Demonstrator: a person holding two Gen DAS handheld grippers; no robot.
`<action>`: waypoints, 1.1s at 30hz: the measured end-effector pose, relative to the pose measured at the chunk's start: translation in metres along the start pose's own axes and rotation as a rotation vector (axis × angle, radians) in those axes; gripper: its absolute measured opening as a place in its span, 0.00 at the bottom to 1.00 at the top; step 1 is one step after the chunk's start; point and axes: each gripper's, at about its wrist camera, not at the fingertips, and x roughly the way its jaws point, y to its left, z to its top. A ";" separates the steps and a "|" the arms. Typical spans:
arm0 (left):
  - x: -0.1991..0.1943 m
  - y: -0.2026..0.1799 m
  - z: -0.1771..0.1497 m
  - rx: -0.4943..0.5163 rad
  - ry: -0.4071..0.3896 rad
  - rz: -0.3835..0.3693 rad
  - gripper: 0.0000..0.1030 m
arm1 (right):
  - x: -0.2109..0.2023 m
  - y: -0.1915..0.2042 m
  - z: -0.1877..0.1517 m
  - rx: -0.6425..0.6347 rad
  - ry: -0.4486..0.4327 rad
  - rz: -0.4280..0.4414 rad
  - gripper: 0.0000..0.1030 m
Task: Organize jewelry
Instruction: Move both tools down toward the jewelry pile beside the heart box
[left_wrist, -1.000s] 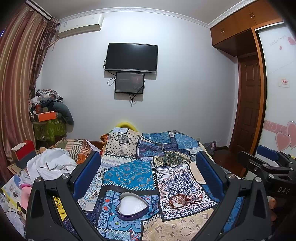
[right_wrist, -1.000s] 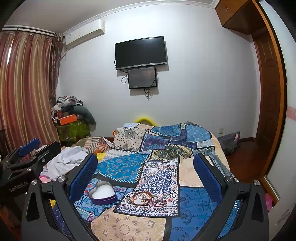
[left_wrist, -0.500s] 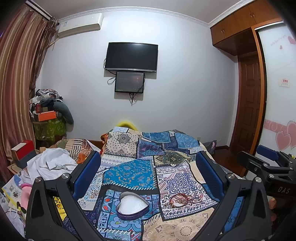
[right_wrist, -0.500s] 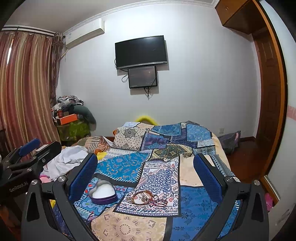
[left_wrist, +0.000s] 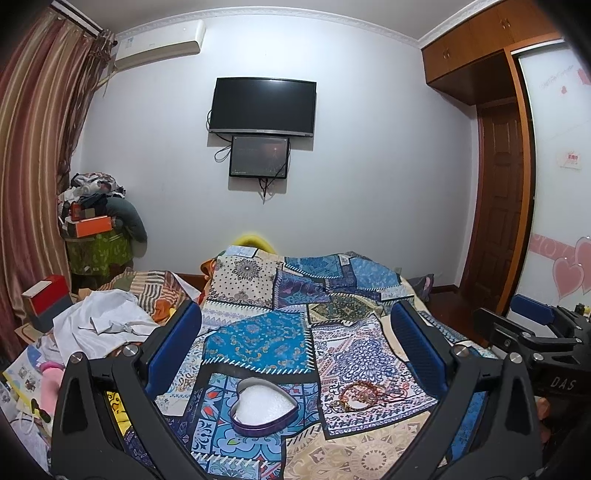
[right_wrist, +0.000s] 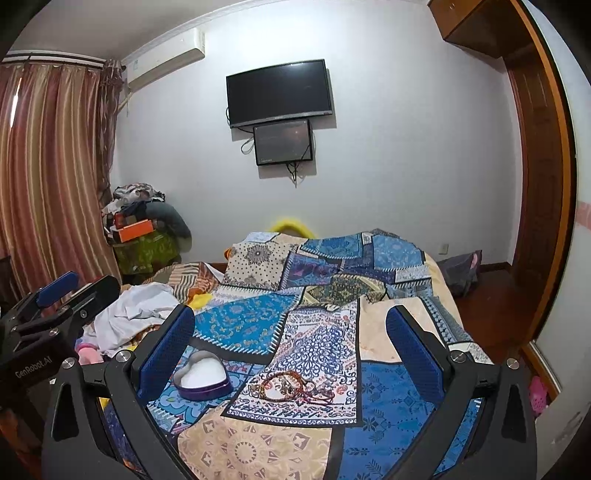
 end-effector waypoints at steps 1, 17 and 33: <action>0.003 0.000 -0.001 0.003 0.007 0.006 1.00 | 0.002 -0.001 -0.001 0.003 0.008 0.000 1.00; 0.080 0.002 -0.043 0.001 0.253 -0.013 1.00 | 0.057 -0.031 -0.031 0.044 0.199 -0.026 1.00; 0.133 -0.005 -0.117 0.041 0.558 -0.103 1.00 | 0.096 -0.042 -0.068 -0.008 0.357 0.008 0.97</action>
